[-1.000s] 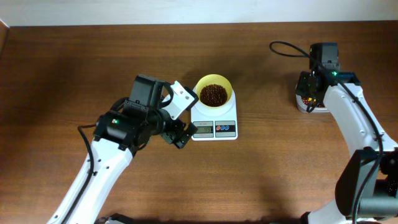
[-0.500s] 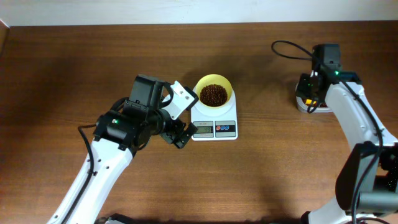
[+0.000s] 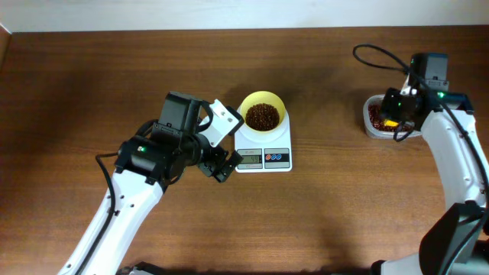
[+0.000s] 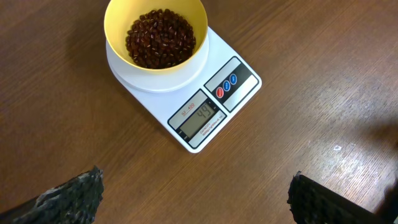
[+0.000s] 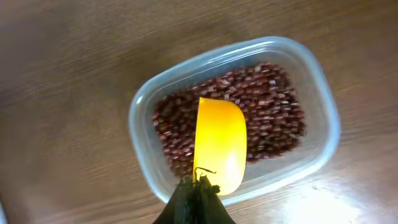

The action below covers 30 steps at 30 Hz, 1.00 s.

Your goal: Scoop item into bowl and weigh 50g on scale

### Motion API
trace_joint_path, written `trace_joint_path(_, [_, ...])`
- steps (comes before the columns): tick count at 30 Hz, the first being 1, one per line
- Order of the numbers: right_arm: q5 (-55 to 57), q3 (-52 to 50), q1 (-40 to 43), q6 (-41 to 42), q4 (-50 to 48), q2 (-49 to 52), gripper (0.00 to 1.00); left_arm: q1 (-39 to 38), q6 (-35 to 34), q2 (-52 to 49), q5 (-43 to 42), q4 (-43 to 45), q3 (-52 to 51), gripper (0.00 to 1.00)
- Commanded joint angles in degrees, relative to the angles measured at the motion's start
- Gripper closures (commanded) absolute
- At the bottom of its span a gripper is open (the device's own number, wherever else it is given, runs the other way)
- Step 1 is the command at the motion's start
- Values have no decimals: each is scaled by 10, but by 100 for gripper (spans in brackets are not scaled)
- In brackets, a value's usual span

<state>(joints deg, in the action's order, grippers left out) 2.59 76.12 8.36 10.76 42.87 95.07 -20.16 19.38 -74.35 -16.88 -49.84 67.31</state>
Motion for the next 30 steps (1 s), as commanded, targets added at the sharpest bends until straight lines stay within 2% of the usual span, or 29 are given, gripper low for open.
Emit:
trace_joint_path(1, [-146,0,42,-67,-2,-16,96,1,9,9,2,1,-2,2])
trace_joint_path(5, [-193,0,82,-67,-2,-16,96,1,9,9,2,1,-2,1])
trace_joint_path(9, [-201,0,85,-70,-2,-16,96,1,9,9,2,1,-2,1])
trace_joint_path(19, [-124,0,73,-69,-7,29,96,1,9,9,2,1,-2,1])
trace_joint_path(30, [-129,0,50,-58,-62,84,96,1,9,9,2,1,-2,1])
